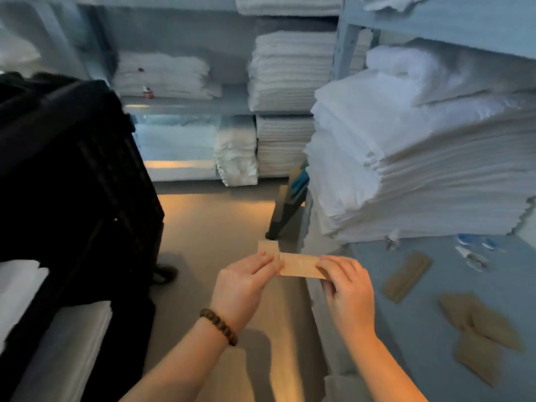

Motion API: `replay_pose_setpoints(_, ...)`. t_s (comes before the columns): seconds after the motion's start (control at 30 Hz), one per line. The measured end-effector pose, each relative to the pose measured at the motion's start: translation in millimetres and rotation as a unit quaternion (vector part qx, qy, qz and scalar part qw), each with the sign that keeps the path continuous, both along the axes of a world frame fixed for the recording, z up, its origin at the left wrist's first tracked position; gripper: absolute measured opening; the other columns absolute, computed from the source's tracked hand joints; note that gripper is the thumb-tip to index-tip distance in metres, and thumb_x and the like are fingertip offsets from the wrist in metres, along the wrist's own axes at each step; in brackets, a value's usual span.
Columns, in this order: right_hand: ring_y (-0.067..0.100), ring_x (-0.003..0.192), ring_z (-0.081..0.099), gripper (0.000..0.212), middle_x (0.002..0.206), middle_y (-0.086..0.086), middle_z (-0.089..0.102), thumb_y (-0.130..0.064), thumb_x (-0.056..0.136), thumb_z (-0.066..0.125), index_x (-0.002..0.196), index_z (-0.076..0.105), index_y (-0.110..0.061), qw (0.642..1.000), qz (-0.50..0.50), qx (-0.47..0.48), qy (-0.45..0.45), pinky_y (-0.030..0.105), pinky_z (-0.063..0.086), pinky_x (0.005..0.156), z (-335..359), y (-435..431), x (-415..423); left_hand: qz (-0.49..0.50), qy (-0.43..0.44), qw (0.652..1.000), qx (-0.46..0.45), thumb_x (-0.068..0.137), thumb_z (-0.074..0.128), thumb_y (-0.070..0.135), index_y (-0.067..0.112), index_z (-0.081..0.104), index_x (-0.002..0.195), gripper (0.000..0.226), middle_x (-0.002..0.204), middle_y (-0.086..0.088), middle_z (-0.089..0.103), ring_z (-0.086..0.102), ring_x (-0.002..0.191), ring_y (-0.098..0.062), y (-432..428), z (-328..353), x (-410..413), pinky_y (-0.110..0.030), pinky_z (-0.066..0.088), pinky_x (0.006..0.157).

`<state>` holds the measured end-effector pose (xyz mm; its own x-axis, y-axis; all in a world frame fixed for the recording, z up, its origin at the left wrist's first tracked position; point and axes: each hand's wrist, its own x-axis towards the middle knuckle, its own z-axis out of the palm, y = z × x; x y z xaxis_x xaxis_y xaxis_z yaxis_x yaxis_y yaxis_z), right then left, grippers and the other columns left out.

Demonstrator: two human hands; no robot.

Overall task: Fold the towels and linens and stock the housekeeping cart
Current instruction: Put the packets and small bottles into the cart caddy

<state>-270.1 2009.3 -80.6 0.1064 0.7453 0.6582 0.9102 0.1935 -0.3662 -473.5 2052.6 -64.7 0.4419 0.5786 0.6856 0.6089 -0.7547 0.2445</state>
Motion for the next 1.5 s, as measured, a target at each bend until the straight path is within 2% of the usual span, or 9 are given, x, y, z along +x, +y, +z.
replay_pose_setpoints(0.2,0.027,0.089,0.061,0.024,0.096,0.004,0.069,-0.004,0.065,0.069,0.087,0.074,-0.010,0.982,0.171,0.070,0.025,0.038,0.046,0.080,38,48,-113,0.145,-0.002,0.989,0.039,0.066,0.085,-0.004,0.010,0.078,0.096,0.034,0.099,-0.008,0.074,0.071,0.093,-0.026,-20,43,-118,-0.040,0.060,0.077)
replay_pose_setpoints(0.27,0.021,0.092,0.055,0.018,0.096,0.004,0.069,-0.009,0.073,0.065,0.088,0.074,-0.010,0.973,0.212,0.092,0.024,0.032,0.040,0.084,53,62,-152,0.193,0.004,0.979,0.057,0.074,0.079,0.000,0.011,0.078,0.097,0.025,0.101,-0.005,0.073,0.070,0.096,-0.024,-27,59,-154,-0.037,0.059,0.081)
replay_pose_setpoints(0.4,0.025,0.089,0.057,0.025,0.097,0.007,0.070,-0.019,0.085,0.054,0.092,0.075,-0.007,0.949,0.284,0.131,0.039,0.022,0.035,0.086,82,85,-231,0.278,0.005,0.955,0.100,0.081,0.073,0.008,0.012,0.077,0.098,0.017,0.103,-0.005,0.073,0.069,0.101,-0.023,-41,91,-218,-0.039,0.058,0.084)
replay_pose_setpoints(0.6,0.030,0.089,0.065,0.030,0.099,0.009,0.071,-0.021,0.090,0.053,0.097,0.075,-0.003,0.909,0.370,0.184,0.062,0.041,0.052,0.078,127,97,-334,0.361,0.029,0.918,0.162,0.090,0.058,0.026,0.015,0.077,0.099,0.024,0.106,-0.003,0.073,0.068,0.105,-0.021,-60,131,-300,-0.042,0.058,0.084)
replay_pose_setpoints(0.73,0.030,0.095,0.063,0.035,0.102,0.008,0.071,-0.026,0.090,0.050,0.101,0.074,-0.004,0.887,0.414,0.194,0.065,0.036,0.047,0.087,156,96,-390,0.413,0.025,0.887,0.205,0.091,0.058,0.027,0.015,0.077,0.099,0.024,0.105,-0.002,0.073,0.067,0.105,-0.021,-72,152,-346,-0.042,0.058,0.085)
replay_pose_setpoints(0.87,0.029,0.096,0.064,0.034,0.103,0.009,0.071,-0.027,0.091,0.050,0.101,0.075,-0.005,0.860,0.457,0.213,0.075,0.041,0.052,0.086,176,95,-436,0.456,0.020,0.858,0.235,0.090,0.060,0.018,0.013,0.078,0.096,0.020,0.103,-0.004,0.073,0.068,0.104,-0.022,-87,165,-378,-0.043,0.058,0.083)
replay_pose_setpoints(1.07,0.028,0.096,0.064,0.033,0.102,0.010,0.071,-0.025,0.092,0.051,0.101,0.074,-0.003,0.823,0.508,0.240,0.089,0.042,0.053,0.086,186,98,-488,0.522,0.049,0.813,0.252,0.092,0.056,0.020,0.012,0.078,0.093,0.024,0.100,-0.005,0.074,0.068,0.102,-0.023,-103,181,-408,-0.042,0.057,0.085)
replay_pose_setpoints(1.23,0.023,0.101,0.064,0.043,0.102,0.007,0.071,-0.029,0.102,0.040,0.098,0.074,-0.003,0.766,0.578,0.254,0.124,0.042,0.052,0.087,188,110,-525,0.564,0.067,0.784,0.252,0.087,0.063,0.017,0.013,0.078,0.095,0.017,0.102,-0.004,0.073,0.060,0.108,-0.016,-110,181,-429,-0.039,0.052,0.090)
replay_pose_setpoints(1.5,0.018,0.102,0.063,0.024,0.101,0.004,0.072,-0.017,0.095,0.053,0.093,0.075,-0.005,0.675,0.679,0.234,0.169,0.042,0.053,0.086,189,163,-577,0.648,0.091,0.727,0.208,0.094,0.054,0.019,0.012,0.076,0.100,0.024,0.107,-0.005,0.071,0.065,0.108,-0.023,-98,187,-445,-0.042,0.056,0.085)
